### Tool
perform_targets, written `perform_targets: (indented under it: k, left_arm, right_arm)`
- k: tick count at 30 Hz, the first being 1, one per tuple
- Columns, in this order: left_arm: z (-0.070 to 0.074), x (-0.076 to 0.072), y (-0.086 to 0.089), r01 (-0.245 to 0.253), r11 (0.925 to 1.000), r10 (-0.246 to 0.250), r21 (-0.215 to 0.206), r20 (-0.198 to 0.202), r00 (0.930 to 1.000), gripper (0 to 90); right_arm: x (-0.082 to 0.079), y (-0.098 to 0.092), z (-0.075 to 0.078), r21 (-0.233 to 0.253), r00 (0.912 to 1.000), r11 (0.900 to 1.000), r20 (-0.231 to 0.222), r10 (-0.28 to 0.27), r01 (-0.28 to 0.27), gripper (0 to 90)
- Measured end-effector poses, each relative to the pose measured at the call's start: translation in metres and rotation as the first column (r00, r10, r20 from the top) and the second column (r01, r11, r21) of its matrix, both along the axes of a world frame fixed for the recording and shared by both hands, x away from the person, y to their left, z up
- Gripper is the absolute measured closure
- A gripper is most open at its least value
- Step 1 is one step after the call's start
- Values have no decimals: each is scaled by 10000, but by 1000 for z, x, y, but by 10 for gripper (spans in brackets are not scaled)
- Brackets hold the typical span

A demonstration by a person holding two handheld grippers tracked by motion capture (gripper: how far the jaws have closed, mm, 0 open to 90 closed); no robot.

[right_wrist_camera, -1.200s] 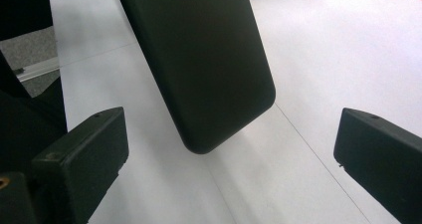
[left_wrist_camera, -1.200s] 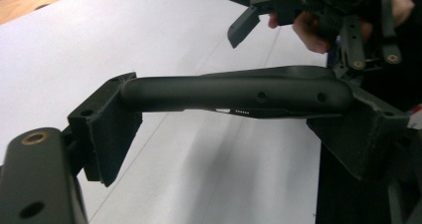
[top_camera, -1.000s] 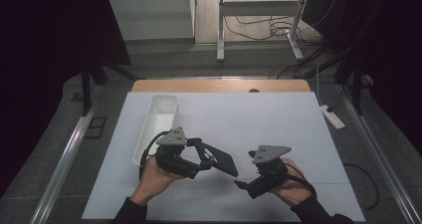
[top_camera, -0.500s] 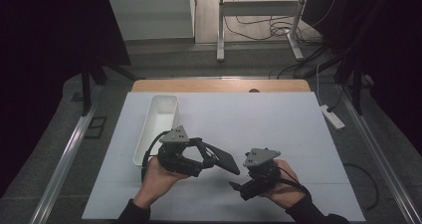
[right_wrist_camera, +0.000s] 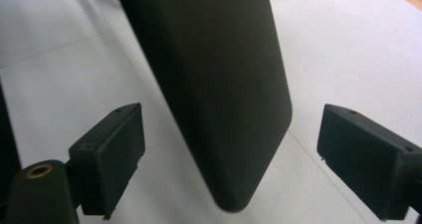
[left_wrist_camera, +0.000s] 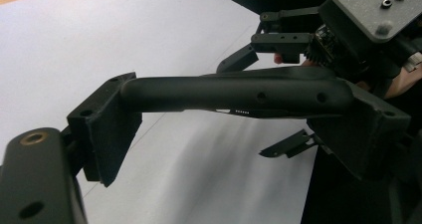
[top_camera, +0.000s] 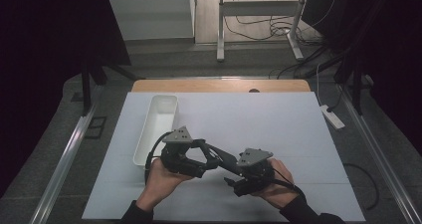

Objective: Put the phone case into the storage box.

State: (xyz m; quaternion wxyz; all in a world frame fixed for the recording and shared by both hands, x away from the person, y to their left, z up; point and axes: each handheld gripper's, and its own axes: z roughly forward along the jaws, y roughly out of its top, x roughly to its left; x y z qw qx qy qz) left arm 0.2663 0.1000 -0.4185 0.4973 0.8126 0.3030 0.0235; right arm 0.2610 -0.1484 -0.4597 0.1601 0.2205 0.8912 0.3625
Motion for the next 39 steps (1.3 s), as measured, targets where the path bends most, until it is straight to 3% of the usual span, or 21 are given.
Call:
perform_targets:
  k: [3,7,15,26,30,39]
  left_arm:
    - [1,0,-1,42,10000,-42,-69,-42,10000,152]
    - [2,-1,-3,85,9999,-86,-107,-66,9999,152]
    - [4,-2,-5,28,9997,-31,-252,-104,9999,150]
    - [4,-1,-5,-202,9993,196,-300,-201,9996,147]
    - [5,-2,-6,-375,9992,373,-122,-122,9992,144]
    - [5,-3,-8,-693,9976,693,-80,-73,9976,132]
  right_arm:
    - [1,1,-1,-213,9998,9998,210,-40,45,202]
    - [1,3,-2,-247,9995,9996,268,-156,162,275]
    - [-1,3,-2,-306,9963,9993,843,-193,220,453]
    - [-5,5,-2,-470,9869,9987,1613,-98,176,593]
    - [-7,6,-3,-672,9828,9977,1846,7,119,638]
    - [-8,7,-4,-854,9775,9963,2098,197,-17,722]
